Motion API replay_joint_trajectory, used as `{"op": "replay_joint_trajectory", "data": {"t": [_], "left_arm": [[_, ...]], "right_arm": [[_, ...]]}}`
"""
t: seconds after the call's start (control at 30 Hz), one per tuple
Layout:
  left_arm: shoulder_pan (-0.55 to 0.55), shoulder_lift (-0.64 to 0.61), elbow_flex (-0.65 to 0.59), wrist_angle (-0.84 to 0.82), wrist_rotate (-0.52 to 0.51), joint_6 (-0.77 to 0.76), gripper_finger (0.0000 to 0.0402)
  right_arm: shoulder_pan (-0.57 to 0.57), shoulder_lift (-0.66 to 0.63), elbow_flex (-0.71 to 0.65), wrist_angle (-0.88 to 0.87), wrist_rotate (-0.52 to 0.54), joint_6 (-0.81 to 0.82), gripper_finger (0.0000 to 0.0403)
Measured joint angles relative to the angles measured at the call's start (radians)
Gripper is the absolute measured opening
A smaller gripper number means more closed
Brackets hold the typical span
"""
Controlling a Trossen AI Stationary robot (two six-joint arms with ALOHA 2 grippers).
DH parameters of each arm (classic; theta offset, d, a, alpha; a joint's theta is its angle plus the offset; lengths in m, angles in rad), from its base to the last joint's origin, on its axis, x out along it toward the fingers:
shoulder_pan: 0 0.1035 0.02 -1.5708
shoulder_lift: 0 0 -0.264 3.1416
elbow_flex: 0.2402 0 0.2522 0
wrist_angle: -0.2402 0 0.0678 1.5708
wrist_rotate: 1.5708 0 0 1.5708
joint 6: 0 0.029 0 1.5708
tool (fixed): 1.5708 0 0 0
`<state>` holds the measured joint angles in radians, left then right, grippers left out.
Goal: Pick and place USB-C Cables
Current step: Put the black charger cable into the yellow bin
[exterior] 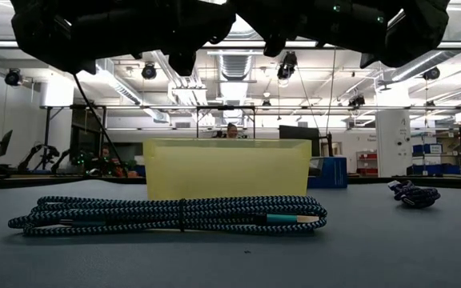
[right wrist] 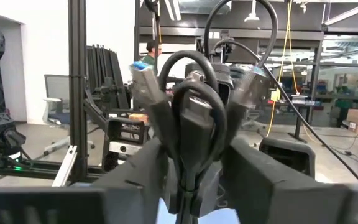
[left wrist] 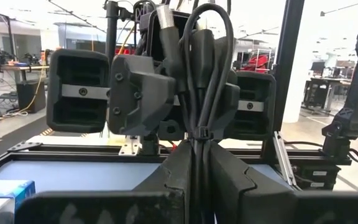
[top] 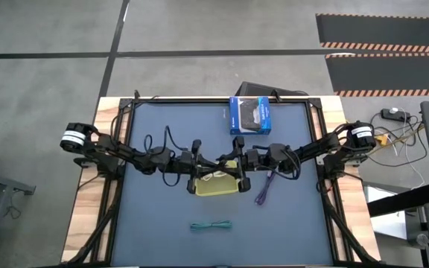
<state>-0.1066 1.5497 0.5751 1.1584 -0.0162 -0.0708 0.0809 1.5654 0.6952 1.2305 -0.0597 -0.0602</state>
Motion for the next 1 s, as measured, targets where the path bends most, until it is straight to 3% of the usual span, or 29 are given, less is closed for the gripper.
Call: {"op": "replay_joint_trajectory", "data": {"t": [0.23,0.5,0.83,1.0], "left_arm": [[0.0,0.0,-0.001,-0.002,0.0,-0.001,0.0026],[0.0,0.0,-0.006,0.0,0.006,-0.001,0.0038],[0.0,-0.006,-0.015,-0.002,0.016,-0.001,0.0175],[0.002,-0.037,-0.02,-0.094,0.016,0.035,0.0214]], "right_arm": [[0.002,-0.001,0.0,-0.015,-0.001,-0.016,0.0044],[0.002,-0.001,0.0,-0.023,0.0,-0.019,0.0036],[0.002,-0.018,-0.001,-0.056,0.008,-0.015,0.0036],[0.001,-0.073,-0.002,-0.157,0.011,0.004,0.0036]]}}
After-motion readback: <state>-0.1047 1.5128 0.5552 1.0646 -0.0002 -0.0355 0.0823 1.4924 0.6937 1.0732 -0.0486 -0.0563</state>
